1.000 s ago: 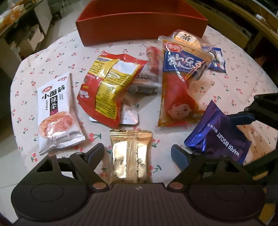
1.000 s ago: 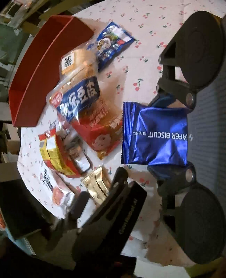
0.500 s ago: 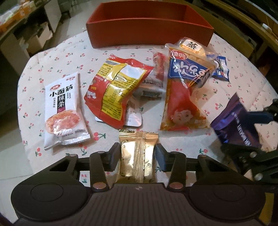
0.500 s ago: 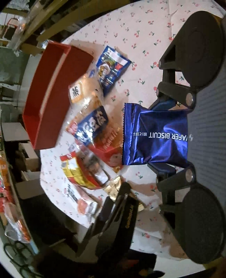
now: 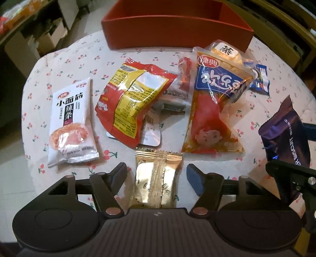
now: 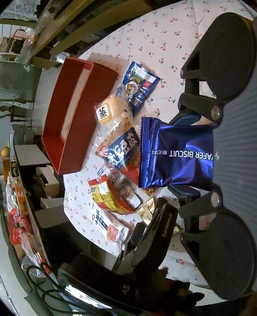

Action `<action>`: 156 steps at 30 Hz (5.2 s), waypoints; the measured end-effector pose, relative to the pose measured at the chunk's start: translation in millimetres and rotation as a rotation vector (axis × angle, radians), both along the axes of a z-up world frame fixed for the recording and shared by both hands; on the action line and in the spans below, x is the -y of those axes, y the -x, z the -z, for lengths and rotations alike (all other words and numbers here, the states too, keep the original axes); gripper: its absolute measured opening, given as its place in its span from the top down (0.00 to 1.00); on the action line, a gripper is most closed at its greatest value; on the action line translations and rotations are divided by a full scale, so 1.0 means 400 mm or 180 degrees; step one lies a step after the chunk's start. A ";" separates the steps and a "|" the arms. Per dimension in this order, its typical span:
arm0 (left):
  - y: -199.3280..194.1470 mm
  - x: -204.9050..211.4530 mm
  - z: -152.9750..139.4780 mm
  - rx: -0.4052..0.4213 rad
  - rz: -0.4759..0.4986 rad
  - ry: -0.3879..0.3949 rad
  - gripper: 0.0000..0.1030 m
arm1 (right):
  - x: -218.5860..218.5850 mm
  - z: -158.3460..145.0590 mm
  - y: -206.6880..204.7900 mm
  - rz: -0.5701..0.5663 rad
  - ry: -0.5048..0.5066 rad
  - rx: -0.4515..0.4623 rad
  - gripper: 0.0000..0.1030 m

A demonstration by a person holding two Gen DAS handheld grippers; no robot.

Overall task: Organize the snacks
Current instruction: 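Grasp the gold foil biscuit packet with the left tool while right holds wafer, then carry both packets over the red box with both tools, then open both tools to drop the packets into the red box, then withdraw both tools from the box back toward the snack pile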

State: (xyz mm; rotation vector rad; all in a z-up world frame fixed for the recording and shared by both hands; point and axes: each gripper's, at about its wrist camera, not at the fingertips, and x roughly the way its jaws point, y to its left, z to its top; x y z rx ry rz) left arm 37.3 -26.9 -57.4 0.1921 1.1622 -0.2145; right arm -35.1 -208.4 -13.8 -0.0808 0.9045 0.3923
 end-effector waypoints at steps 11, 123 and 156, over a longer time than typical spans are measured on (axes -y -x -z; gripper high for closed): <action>0.037 0.025 -0.025 0.0100 0.0051 0.0026 0.56 | 0.009 -0.033 -0.003 0.0180 -0.0044 0.0134 0.26; -0.413 0.090 -0.214 0.0815 -0.0465 0.0541 0.21 | 0.076 -0.117 -0.501 0.1203 -0.0061 0.0605 0.21; -0.347 0.058 -0.237 0.0844 -0.0468 0.0669 0.18 | 0.090 -0.135 -0.425 0.1218 -0.0258 0.0571 0.17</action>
